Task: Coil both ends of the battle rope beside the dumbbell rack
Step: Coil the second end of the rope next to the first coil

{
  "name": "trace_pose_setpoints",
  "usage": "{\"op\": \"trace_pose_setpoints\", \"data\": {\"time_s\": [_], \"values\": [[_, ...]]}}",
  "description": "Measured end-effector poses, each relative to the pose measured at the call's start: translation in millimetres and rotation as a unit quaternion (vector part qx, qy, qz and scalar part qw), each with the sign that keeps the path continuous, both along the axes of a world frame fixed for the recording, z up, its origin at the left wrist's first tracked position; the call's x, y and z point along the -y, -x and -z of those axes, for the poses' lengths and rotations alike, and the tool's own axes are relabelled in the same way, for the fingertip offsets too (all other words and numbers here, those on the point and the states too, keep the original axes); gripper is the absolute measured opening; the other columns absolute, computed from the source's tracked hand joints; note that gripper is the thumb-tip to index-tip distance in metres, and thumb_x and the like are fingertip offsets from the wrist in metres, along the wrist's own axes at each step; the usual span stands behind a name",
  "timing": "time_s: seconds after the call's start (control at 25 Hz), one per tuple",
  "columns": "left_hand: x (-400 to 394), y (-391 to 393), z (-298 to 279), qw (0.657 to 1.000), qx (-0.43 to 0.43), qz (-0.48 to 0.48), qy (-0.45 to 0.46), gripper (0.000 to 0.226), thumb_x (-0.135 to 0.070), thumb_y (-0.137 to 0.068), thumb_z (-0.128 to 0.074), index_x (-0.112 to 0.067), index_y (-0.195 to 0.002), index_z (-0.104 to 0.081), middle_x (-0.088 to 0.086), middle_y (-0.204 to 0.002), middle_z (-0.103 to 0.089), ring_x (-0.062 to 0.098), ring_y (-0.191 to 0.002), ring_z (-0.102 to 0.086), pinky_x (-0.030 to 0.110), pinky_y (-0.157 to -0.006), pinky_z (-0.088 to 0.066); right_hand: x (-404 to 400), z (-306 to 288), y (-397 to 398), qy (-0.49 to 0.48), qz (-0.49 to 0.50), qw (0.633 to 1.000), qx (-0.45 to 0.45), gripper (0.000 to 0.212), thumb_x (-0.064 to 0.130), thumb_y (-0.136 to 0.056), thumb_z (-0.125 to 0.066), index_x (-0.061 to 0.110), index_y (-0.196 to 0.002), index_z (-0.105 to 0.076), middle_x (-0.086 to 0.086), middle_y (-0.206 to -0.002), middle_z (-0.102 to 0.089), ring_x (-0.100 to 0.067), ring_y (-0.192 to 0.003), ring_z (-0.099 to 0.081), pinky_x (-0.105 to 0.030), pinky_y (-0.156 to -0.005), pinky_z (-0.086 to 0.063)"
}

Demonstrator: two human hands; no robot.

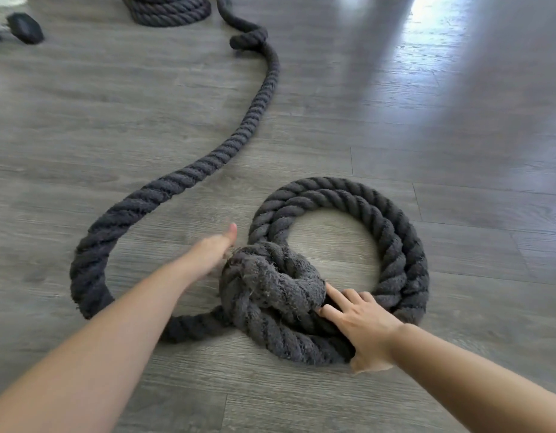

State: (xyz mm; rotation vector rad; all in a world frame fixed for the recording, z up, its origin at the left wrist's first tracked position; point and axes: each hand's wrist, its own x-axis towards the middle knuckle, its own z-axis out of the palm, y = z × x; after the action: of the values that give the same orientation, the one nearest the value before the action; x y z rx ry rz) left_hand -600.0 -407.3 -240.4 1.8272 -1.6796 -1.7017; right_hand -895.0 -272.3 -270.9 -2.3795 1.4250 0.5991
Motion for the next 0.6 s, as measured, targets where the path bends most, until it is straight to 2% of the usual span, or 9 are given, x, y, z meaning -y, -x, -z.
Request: {"op": "trace_pose_setpoints", "data": {"time_s": [0.04,0.12,0.2,0.28,0.36,0.44,0.48,0.52,0.6], "values": [[-8,7,3,0.999,-0.009,-0.005,-0.044,0.125,-0.106,-0.045,-0.043,-0.021,-0.134,-0.06,0.009,-0.139,-0.059,0.032,-0.128,-0.055,0.051,-0.113,-0.037,1,0,-2,0.008,0.0,1.0,0.0,0.097,0.046,-0.069,-0.076,0.024,-0.144,-0.019,-0.006,-0.162,0.012,-0.034,-0.135,-0.028,-0.048,-0.107,-0.034],[-16,25,8,0.984,-0.037,-0.068,-0.16,0.098,-0.087,-0.052,-0.07,-0.016,-0.12,-0.069,0.01,-0.115,-0.073,0.028,-0.107,-0.069,0.048,-0.103,-0.049,1,4,-7,0.015,0.014,1.0,0.001,0.093,0.036,-0.068,-0.074,0.02,-0.142,-0.021,-0.009,-0.162,0.011,-0.035,-0.134,-0.029,-0.049,-0.106,-0.035],[-9,28,6,0.981,-0.032,-0.082,-0.171,0.093,-0.076,-0.048,-0.082,-0.01,-0.113,-0.069,0.01,-0.101,-0.077,0.027,-0.096,-0.073,0.043,-0.094,-0.055,1,9,-9,0.013,0.028,1.0,-0.006,0.096,0.031,-0.066,-0.072,0.017,-0.145,-0.019,-0.009,-0.163,0.015,-0.035,-0.134,-0.028,-0.049,-0.106,-0.035],[1,25,1,0.995,0.018,-0.022,-0.096,0.094,-0.073,-0.044,-0.086,-0.005,-0.106,-0.069,0.009,-0.097,-0.077,0.023,-0.092,-0.072,0.033,-0.085,-0.056,-1,12,-9,0.017,0.038,0.999,-0.006,0.1,0.031,-0.065,-0.071,0.015,-0.148,-0.017,-0.008,-0.163,0.02,-0.035,-0.133,-0.028,-0.049,-0.105,-0.034],[5,30,-7,0.999,0.026,-0.016,0.032,0.068,-0.062,-0.056,-0.086,-0.004,-0.091,-0.075,0.006,-0.085,-0.077,0.021,-0.085,-0.073,0.03,-0.075,-0.054,-1,13,-8,0.025,0.047,0.999,-0.002,0.101,0.033,-0.066,-0.071,0.016,-0.149,-0.017,-0.006,-0.16,0.017,-0.034,-0.132,-0.029,-0.048,-0.105,-0.034],[2,40,-19,0.981,-0.01,-0.105,0.162,0.043,-0.049,-0.07,-0.084,-0.009,-0.083,-0.076,0.003,-0.079,-0.076,0.022,-0.082,-0.073,0.035,-0.075,-0.054,0,12,-12,0.023,0.061,0.998,0.006,0.099,0.035,-0.067,-0.071,0.02,-0.15,-0.017,-0.007,-0.159,0.012,-0.034,-0.132,-0.029,-0.047,-0.105,-0.033],[-1,45,-26,0.961,-0.015,-0.167,0.222,0.04,-0.049,-0.072,-0.083,-0.011,-0.081,-0.074,0.001,-0.078,-0.075,0.021,-0.08,-0.071,0.035,-0.072,-0.054,2,11,-14,0.023,0.069,0.997,0.011,0.098,0.034,-0.068,-0.07,0.021,-0.15,-0.018,-0.008,-0.161,0.014,-0.034,-0.132,-0.028,-0.047,-0.105,-0.033],[-4,51,-32,0.936,-0.012,-0.231,0.266,0.04,-0.051,-0.074,-0.082,-0.013,-0.083,-0.071,-0.002,-0.078,-0.073,0.02,-0.079,-0.07,0.033,-0.069,-0.053,4,10,-16,0.025,0.076,0.997,0.016,0.097,0.033,-0.068,-0.069,0.022,-0.15,-0.018,-0.008,-0.162,0.016,-0.034,-0.133,-0.028,-0.047,-0.106,-0.033],[-11,60,-38,0.875,0.006,-0.385,0.293,0.046,-0.056,-0.076,-0.078,-0.013,-0.09,-0.068,-0.004,-0.084,-0.07,0.019,-0.08,-0.067,0.028,-0.066,-0.049,9,10,-21,0.026,0.091,0.995,0.024,0.095,0.034,-0.069,-0.068,0.023,-0.15,-0.019,-0.007,-0.163,0.018,-0.035,-0.134,-0.028,-0.047,-0.108,-0.032]]}}
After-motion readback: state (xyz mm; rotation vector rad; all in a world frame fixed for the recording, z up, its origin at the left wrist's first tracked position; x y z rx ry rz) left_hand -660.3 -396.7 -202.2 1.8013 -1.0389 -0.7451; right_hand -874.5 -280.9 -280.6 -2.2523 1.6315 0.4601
